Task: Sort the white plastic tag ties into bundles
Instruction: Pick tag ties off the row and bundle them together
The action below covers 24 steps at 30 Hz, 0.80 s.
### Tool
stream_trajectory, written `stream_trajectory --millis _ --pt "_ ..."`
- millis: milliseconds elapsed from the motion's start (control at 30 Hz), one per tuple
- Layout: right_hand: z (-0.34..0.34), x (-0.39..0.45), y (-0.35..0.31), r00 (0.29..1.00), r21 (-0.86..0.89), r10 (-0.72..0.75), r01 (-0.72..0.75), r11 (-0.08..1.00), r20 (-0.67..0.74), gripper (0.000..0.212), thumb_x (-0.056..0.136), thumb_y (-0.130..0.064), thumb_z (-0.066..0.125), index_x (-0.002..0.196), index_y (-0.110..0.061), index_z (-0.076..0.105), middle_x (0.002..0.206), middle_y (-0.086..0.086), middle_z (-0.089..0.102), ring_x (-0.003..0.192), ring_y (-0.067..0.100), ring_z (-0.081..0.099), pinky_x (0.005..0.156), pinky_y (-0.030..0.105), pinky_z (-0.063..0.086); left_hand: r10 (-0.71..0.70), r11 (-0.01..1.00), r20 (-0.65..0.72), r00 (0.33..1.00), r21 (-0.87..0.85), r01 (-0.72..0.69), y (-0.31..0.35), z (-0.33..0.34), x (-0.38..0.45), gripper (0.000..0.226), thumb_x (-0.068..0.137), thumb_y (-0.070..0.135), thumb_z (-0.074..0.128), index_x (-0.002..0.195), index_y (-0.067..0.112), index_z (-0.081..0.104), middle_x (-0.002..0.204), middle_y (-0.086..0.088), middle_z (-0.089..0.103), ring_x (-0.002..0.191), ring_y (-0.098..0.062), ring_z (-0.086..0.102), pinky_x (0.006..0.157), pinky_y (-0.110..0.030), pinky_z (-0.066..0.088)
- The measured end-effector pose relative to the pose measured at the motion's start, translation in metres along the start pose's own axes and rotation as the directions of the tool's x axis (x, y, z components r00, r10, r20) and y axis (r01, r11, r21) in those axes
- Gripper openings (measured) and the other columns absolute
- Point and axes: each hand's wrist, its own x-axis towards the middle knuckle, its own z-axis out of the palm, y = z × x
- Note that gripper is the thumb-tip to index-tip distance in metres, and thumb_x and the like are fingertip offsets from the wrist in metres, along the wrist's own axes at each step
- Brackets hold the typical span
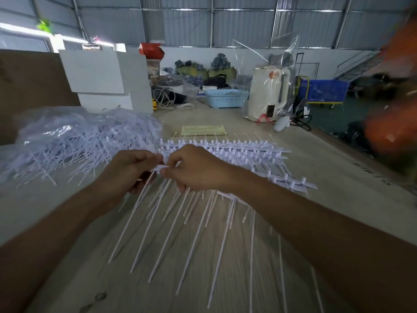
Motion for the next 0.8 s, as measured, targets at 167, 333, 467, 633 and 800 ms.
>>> stream_trajectory --millis 167,333,467,633,800 --pt "0.025 -0.016 0.022 0.994 0.162 0.003 0.015 0.987 -0.108 0.018 0.099 -0.033 0.059 0.089 -0.019 0.063 0.069 0.001 0.071 0.057 0.007 0.065 0.063 0.035 0.054 0.006 1.000 0.124 0.992 0.013 -0.007 0.009 0.007 -0.008 0.039 0.096 0.041 0.058 0.084 0.007 0.071 0.066 -0.014 0.063 0.054 -0.020 0.052 0.046 -0.024 0.034" --pt "0.042 -0.018 0.035 0.979 0.149 -0.025 0.055 0.987 -0.202 0.013 0.099 -0.039 0.057 0.089 -0.032 0.059 0.074 -0.002 0.073 0.068 0.012 0.070 0.069 0.043 0.057 0.059 0.994 0.001 0.998 0.093 -0.059 0.015 0.018 -0.011 0.040 0.099 0.025 0.060 0.066 0.002 0.066 0.047 -0.010 0.053 0.038 -0.016 0.042 0.038 -0.019 0.029" --pt "0.050 -0.020 0.041 0.938 -0.001 -0.154 0.162 0.987 -0.311 0.009 0.099 -0.033 0.059 0.094 -0.027 0.060 0.066 -0.009 0.060 0.056 0.006 0.056 0.054 0.032 0.044 0.031 0.988 -0.036 0.999 0.152 -0.025 0.016 0.018 -0.008 0.047 0.096 0.022 0.065 0.053 0.003 0.061 0.042 -0.011 0.048 0.033 -0.016 0.037 0.038 -0.017 0.027" --pt "0.050 -0.020 0.041 0.921 -0.095 -0.199 0.177 0.980 -0.336 0.012 0.099 -0.033 0.060 0.094 -0.023 0.064 0.066 -0.010 0.057 0.053 0.009 0.048 0.054 0.028 0.037 -0.051 0.985 0.017 0.999 0.163 0.047 0.015 0.010 -0.004 0.047 0.094 0.027 0.067 0.053 0.003 0.063 0.044 -0.011 0.048 0.036 -0.016 0.036 0.040 -0.021 0.028" --pt "0.053 -0.021 0.041 0.910 -0.129 -0.256 0.226 0.966 -0.326 0.008 0.098 -0.037 0.060 0.098 -0.031 0.064 0.063 -0.019 0.051 0.053 -0.001 0.047 0.051 0.025 0.035 -0.131 0.965 0.218 0.967 0.253 0.074 0.022 -0.009 0.000 0.041 0.091 0.034 0.069 0.069 -0.001 0.068 0.045 -0.009 0.044 0.038 -0.016 0.033 0.041 -0.019 0.025"
